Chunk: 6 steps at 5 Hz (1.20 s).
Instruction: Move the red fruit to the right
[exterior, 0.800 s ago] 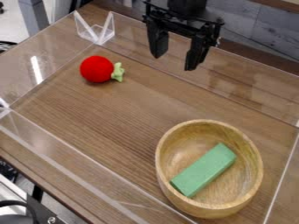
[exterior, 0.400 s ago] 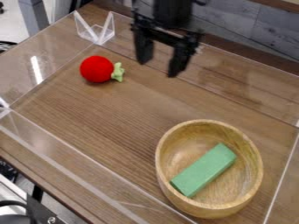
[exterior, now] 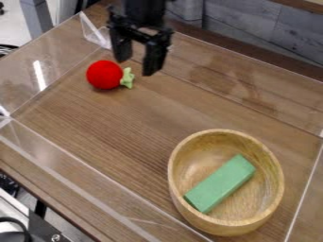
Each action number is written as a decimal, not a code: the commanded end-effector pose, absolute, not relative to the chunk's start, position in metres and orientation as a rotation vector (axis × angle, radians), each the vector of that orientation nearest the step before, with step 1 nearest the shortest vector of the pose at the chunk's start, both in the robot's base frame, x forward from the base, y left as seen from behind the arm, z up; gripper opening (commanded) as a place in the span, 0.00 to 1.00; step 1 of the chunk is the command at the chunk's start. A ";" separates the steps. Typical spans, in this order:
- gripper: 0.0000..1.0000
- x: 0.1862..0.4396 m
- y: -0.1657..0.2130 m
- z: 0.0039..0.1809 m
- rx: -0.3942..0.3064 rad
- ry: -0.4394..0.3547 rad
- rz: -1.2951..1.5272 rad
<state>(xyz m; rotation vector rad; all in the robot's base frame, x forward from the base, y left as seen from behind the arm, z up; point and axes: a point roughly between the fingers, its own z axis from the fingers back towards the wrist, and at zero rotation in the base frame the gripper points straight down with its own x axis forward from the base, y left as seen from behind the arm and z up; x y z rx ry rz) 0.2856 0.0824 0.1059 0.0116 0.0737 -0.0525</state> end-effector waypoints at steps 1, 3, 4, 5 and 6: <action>1.00 0.288 0.098 0.104 0.036 0.020 -0.052; 1.00 0.300 0.123 0.090 0.046 -0.010 -0.036; 1.00 0.311 0.135 0.089 0.056 -0.031 -0.046; 1.00 0.318 0.146 0.086 0.067 -0.043 -0.058; 1.00 0.323 0.153 0.082 0.072 -0.047 -0.072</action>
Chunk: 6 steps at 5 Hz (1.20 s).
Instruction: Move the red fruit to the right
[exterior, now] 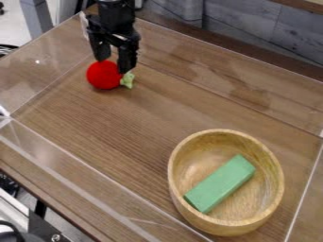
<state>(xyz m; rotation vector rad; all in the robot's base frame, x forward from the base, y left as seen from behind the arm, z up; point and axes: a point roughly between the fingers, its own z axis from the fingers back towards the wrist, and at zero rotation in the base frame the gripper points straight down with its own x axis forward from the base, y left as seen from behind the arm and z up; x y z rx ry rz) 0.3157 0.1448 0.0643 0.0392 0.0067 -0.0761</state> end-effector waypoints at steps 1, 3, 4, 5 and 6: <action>1.00 0.328 0.150 0.067 0.071 -0.050 -0.091; 1.00 0.336 0.141 0.050 0.048 -0.065 -0.104; 1.00 0.336 0.150 0.054 0.028 -0.068 -0.123; 1.00 0.335 0.161 0.058 0.009 -0.071 -0.138; 1.00 0.333 0.162 0.062 -0.014 -0.078 -0.081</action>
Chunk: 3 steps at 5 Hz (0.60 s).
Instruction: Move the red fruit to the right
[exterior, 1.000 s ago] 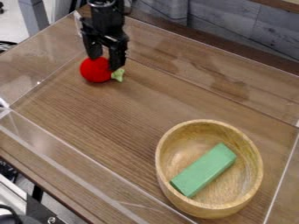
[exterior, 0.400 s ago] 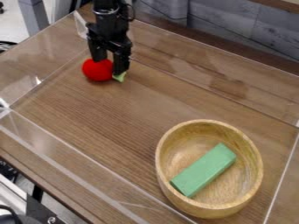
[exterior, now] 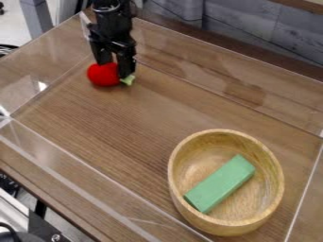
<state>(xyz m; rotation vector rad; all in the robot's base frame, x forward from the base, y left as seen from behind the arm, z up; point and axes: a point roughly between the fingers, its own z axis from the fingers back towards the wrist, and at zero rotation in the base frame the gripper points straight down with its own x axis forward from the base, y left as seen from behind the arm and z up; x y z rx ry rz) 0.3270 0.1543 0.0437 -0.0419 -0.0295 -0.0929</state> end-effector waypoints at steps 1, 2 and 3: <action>1.00 0.332 0.159 0.063 -0.028 -0.080 -0.043; 1.00 0.335 0.153 0.060 -0.039 -0.079 -0.074; 1.00 0.338 0.148 0.057 -0.046 -0.078 -0.106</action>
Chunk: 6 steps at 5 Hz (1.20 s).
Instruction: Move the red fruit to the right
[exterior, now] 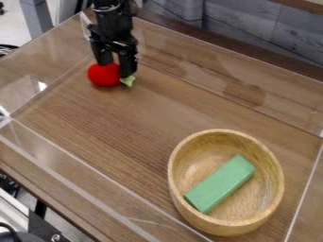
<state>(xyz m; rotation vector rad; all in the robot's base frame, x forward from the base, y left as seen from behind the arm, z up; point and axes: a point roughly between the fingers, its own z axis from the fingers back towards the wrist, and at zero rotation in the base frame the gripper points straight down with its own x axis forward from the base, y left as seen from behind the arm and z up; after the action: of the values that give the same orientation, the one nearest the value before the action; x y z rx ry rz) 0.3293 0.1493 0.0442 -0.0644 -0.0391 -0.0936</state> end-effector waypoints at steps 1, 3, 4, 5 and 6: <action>1.00 0.341 0.146 0.059 -0.051 -0.079 -0.085; 0.00 0.351 0.146 0.067 -0.052 -0.074 -0.071; 0.00 0.347 0.147 0.094 -0.057 -0.088 -0.061; 0.00 0.342 0.149 0.117 -0.059 -0.098 -0.063; 0.00 0.351 0.136 0.126 -0.073 -0.114 -0.069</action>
<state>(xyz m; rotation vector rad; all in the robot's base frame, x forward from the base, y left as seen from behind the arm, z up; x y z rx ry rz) 0.3449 0.1330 0.0965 -0.1106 -0.0352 -0.0652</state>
